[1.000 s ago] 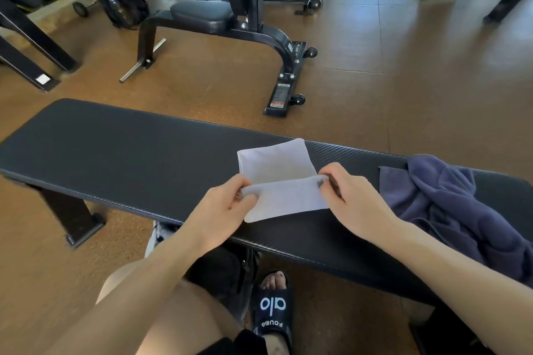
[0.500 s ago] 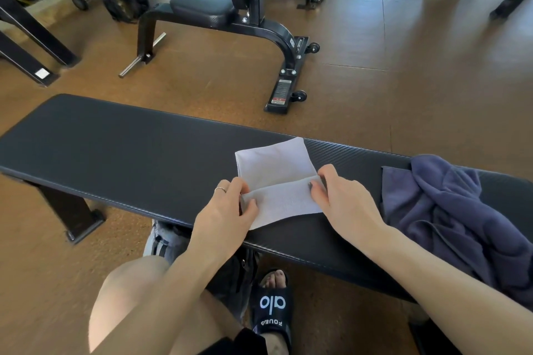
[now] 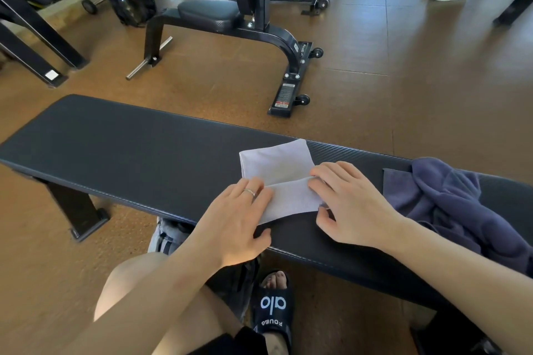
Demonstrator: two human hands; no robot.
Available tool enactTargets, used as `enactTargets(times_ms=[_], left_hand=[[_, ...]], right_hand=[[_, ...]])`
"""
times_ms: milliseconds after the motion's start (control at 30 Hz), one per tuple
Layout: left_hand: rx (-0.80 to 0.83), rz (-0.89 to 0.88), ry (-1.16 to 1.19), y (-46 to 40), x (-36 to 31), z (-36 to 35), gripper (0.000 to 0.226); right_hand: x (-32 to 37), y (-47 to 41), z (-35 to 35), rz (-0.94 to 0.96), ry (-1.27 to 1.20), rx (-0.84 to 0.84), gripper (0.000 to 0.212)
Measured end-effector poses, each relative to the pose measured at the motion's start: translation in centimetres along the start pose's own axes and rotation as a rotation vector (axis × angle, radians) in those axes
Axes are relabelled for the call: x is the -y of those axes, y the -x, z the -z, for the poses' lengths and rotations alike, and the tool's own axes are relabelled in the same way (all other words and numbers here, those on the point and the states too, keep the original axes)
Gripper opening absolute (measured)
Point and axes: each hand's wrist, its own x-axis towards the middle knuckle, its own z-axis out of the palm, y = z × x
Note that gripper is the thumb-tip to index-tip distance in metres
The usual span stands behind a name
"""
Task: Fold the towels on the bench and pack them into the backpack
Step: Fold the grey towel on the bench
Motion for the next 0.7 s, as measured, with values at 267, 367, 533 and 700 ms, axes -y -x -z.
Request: enactTargets(times_ms=[267,367,533,700], left_hand=[[-0.026,0.126,-0.060,-1.7,-0.6,0.0,0.031],[-0.046,0.209,0.083,-1.6,-0.2,0.9,0.020],[0.031,0.442,0.533,-1.5,0.8,1.8,0.009],[0.018,0.562,0.694,-1.4,1.2,0.9,0.009]], right_hand=[[-0.5,-0.8,-0.3,-0.020,-0.021,0.070,0.043],[-0.5,-0.7,0.0,-0.139,-0.214,0.009,0.042],[-0.2,-0.9,0.3,-0.366,-0.595,0.010,0.023],[0.2,-2.1,0.6,-0.466,-0.712,0.019,0.017]])
